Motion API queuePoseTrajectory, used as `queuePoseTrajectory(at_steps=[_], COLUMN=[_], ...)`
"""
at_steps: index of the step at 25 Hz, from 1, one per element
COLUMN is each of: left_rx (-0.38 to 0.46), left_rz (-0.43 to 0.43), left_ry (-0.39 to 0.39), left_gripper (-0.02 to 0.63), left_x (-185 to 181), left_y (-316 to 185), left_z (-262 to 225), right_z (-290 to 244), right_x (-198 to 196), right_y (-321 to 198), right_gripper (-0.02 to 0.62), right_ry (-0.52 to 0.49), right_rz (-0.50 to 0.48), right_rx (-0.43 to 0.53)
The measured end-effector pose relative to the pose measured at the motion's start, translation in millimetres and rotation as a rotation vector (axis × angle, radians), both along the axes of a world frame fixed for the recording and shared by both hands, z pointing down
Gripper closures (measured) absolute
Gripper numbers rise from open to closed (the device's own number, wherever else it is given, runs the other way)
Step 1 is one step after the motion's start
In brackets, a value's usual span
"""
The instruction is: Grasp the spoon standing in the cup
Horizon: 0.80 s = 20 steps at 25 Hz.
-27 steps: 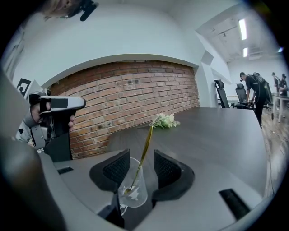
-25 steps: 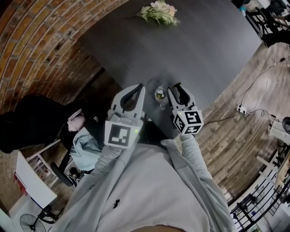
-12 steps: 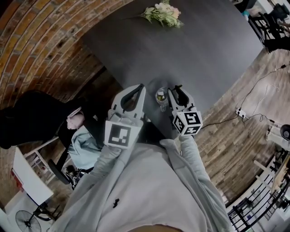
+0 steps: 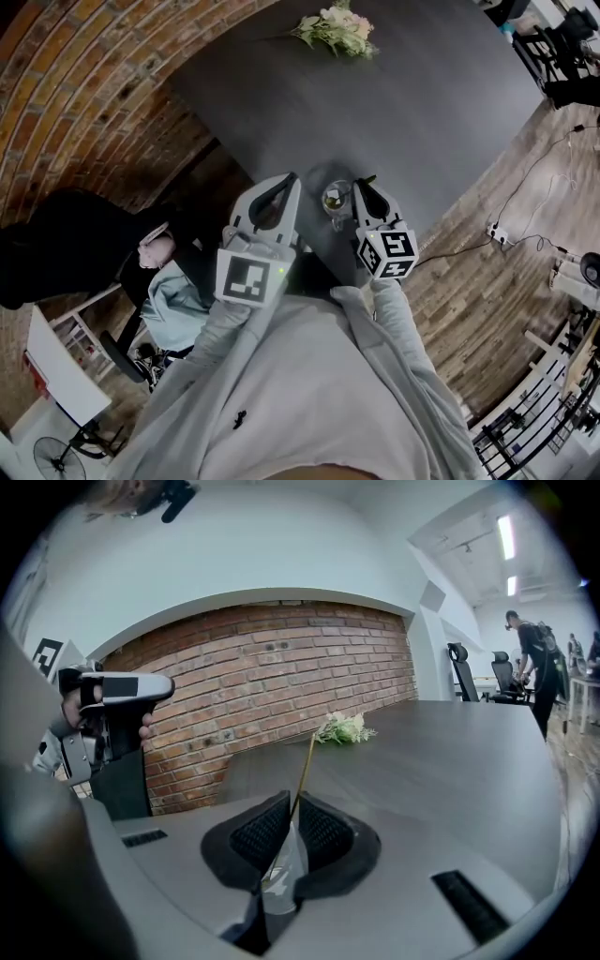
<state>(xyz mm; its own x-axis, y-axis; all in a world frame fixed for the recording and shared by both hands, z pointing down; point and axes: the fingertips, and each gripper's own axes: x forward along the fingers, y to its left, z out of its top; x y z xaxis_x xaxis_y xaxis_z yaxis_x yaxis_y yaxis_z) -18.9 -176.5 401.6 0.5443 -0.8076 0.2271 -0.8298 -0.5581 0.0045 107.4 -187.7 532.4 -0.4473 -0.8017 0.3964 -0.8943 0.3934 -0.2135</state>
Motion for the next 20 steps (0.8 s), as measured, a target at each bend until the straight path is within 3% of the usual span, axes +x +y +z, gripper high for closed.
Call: queuePoseTrajectory(at_steps=[20], left_rx=[0.016], left_rz=[0.007], left_ry=[0.005], left_gripper=[0.588], left_x=[2.0], left_y=[-2.6], left_z=[-7.8], right_z=[-18.0], right_x=[-3.9], right_y=[1.1], right_gripper=[0.578], right_ry=[-0.047], right_rz=[-0.021], right_rx=[0.032])
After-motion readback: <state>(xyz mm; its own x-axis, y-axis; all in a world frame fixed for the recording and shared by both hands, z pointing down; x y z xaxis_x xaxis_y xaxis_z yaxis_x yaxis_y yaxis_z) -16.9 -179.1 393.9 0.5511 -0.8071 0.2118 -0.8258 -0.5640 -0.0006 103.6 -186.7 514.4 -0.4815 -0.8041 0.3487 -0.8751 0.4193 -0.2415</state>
